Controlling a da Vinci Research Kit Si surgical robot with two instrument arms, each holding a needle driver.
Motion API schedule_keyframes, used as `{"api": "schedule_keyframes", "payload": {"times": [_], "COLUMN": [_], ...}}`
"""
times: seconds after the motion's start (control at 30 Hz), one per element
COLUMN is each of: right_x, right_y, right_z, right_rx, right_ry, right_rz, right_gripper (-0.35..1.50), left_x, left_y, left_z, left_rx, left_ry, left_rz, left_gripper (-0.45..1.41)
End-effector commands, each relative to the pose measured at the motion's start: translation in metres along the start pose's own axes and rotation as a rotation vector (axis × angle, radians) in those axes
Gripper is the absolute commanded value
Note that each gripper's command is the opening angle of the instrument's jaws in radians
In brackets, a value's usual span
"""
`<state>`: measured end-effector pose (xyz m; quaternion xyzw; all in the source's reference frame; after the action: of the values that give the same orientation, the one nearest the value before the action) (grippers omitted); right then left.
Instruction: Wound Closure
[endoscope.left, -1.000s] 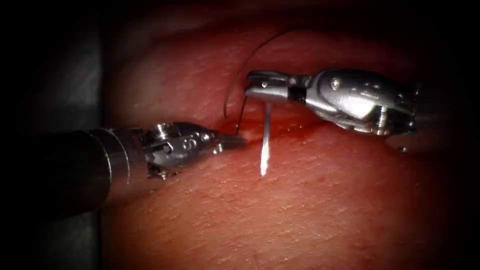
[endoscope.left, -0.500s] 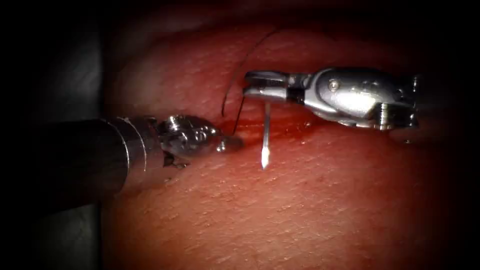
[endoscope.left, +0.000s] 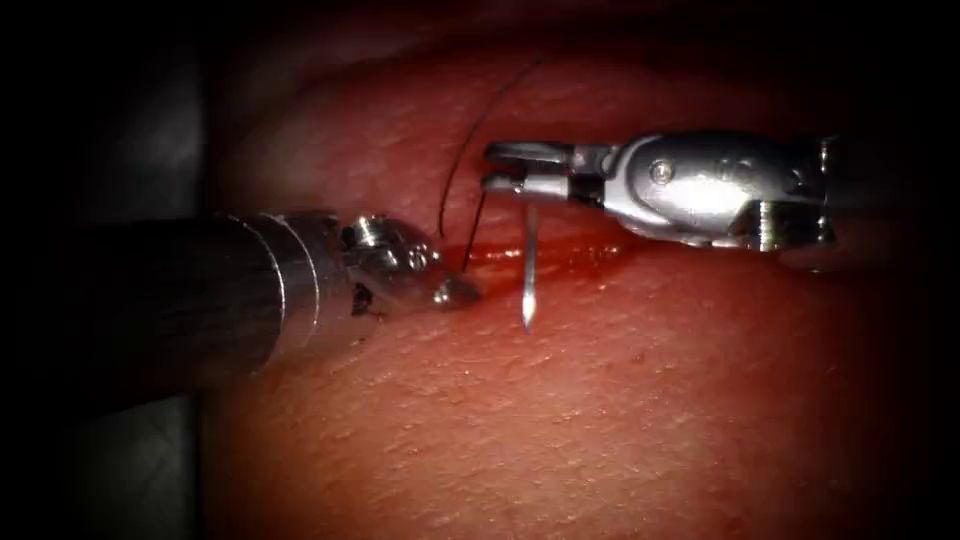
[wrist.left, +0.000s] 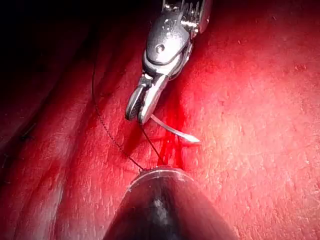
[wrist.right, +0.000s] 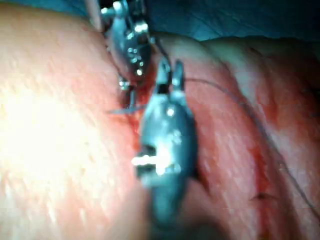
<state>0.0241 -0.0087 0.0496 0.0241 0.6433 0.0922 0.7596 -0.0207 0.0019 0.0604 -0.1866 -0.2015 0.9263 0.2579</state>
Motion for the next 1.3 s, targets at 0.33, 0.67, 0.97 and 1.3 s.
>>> {"api": "schedule_keyframes", "payload": {"times": [0.33,0.67,0.97,1.3], "right_x": [-0.0004,-0.0006,-0.0018,-0.0027], "right_y": [-0.0007,-0.0003,-0.0006,-0.0017], "right_z": [0.0006,0.0014,0.0031,0.0034], "right_rx": [0.003,-0.023,-0.023,-0.006], "right_ry": [0.003,-0.006,0.010,0.064], "right_rz": [-0.009,-0.052,-0.166,-0.226], "right_gripper": [-0.35,-0.35,-0.35,-0.35], "left_x": [0.0003,0.0005,0.0002,-0.0002], "left_y": [0.0002,0.0006,0.0018,0.0017], "left_z": [0.0012,0.0004,0.0005,0.0003], "left_rx": [-0.029,-0.049,-0.049,-0.055], "left_ry": [-0.041,-0.037,-0.005,0.001], "left_rz": [0.003,-0.016,-0.008,0.001], "left_gripper": [0.78,0.15,0.12,0.14]}}
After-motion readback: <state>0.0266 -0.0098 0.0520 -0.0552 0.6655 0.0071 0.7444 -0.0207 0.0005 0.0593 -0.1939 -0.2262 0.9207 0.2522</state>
